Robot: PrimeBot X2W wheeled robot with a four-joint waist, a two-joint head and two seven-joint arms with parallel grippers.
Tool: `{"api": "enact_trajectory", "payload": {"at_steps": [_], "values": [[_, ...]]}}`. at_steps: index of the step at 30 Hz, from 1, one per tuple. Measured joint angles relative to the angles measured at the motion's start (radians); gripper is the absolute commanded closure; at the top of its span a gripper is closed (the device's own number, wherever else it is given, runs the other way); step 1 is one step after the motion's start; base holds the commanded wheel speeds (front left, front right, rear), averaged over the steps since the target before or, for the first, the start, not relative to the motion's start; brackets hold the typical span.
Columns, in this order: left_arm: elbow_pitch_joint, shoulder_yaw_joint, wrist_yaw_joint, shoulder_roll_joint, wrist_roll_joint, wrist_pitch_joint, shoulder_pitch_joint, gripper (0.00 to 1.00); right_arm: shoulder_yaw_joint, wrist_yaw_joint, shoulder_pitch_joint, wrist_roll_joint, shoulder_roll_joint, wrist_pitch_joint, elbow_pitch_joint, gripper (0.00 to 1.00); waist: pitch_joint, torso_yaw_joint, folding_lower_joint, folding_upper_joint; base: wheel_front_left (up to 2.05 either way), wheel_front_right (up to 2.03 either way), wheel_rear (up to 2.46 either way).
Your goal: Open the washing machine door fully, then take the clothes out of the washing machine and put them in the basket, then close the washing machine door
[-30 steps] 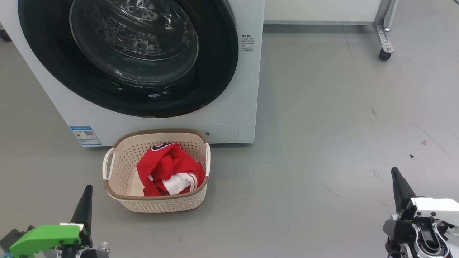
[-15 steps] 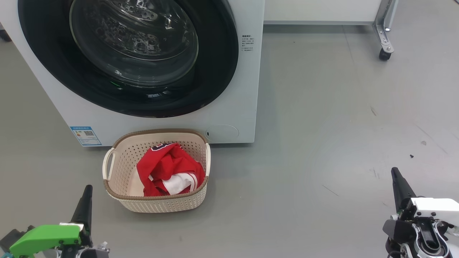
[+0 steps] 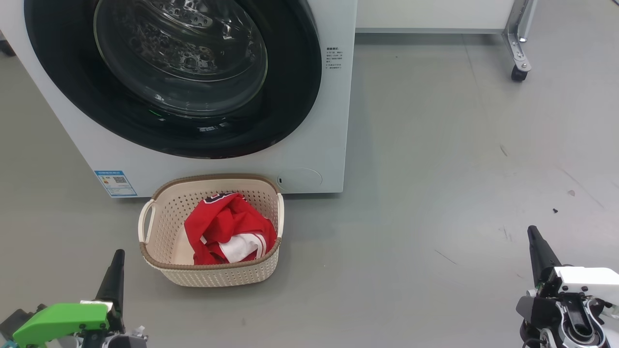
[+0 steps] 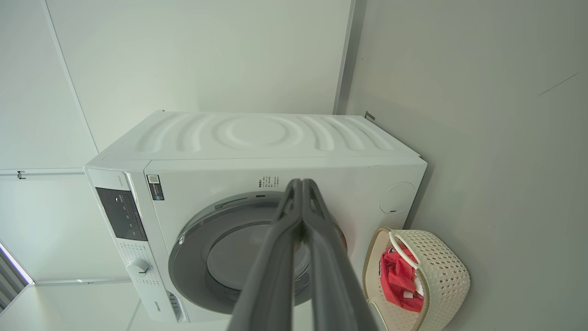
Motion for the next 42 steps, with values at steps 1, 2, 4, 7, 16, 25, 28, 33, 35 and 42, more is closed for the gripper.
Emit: {"api": "enact_trajectory", "payload": {"at_steps": [1, 2, 4, 7, 16, 25, 28, 33, 35, 42], "values": [[0.000, 0.000, 0.000, 0.000, 0.000, 0.000, 0.000, 1.00, 0.000, 0.000, 0.000, 0.000, 0.000, 0.000, 0.000, 1.00, 0.000, 0.000, 0.0000, 0.0000, 0.00, 0.00, 0.00], [0.000, 0.000, 0.000, 0.000, 0.000, 0.000, 0.000, 1.00, 0.000, 0.000, 0.000, 0.000, 0.000, 0.000, 0.000, 1.00, 0.000, 0.000, 0.0000, 0.0000, 0.00, 0.00, 0.00], [0.000, 0.000, 0.000, 0.000, 0.000, 0.000, 0.000, 1.00, 0.000, 0.000, 0.000, 0.000, 0.000, 0.000, 0.000, 1.00, 0.000, 0.000, 0.0000, 0.0000, 0.00, 0.00, 0.00], [0.000, 0.000, 0.000, 0.000, 0.000, 0.000, 0.000, 1.00, 0.000, 0.000, 0.000, 0.000, 0.000, 0.000, 0.000, 1.00, 0.000, 0.000, 0.0000, 0.0000, 0.00, 0.00, 0.00], [0.000, 0.000, 0.000, 0.000, 0.000, 0.000, 0.000, 1.00, 0.000, 0.000, 0.000, 0.000, 0.000, 0.000, 0.000, 1.00, 0.000, 0.000, 0.0000, 0.0000, 0.00, 0.00, 0.00], [0.000, 0.000, 0.000, 0.000, 0.000, 0.000, 0.000, 1.00, 0.000, 0.000, 0.000, 0.000, 0.000, 0.000, 0.000, 1.00, 0.000, 0.000, 0.0000, 0.0000, 0.00, 0.00, 0.00], [0.000, 0.000, 0.000, 0.000, 0.000, 0.000, 0.000, 1.00, 0.000, 0.000, 0.000, 0.000, 0.000, 0.000, 0.000, 1.00, 0.000, 0.000, 0.0000, -0.0001, 0.00, 0.00, 0.00], [0.000, 0.000, 0.000, 0.000, 0.000, 0.000, 0.000, 1.00, 0.000, 0.000, 0.000, 0.000, 0.000, 0.000, 0.000, 1.00, 0.000, 0.000, 0.0000, 0.0000, 0.00, 0.00, 0.00], [0.000, 0.001, 0.000, 0.000, 0.000, 0.000, 0.000, 1.00, 0.000, 0.000, 0.000, 0.000, 0.000, 0.003, 0.000, 1.00, 0.000, 0.000, 0.0000, 0.0000, 0.00, 0.00, 0.00], [0.000, 0.001, 0.000, 0.000, 0.000, 0.000, 0.000, 1.00, -0.001, 0.000, 0.000, 0.000, 0.000, 0.004, 0.000, 1.00, 0.000, 0.000, 0.0000, 0.0000, 0.00, 0.00, 0.00]]}}
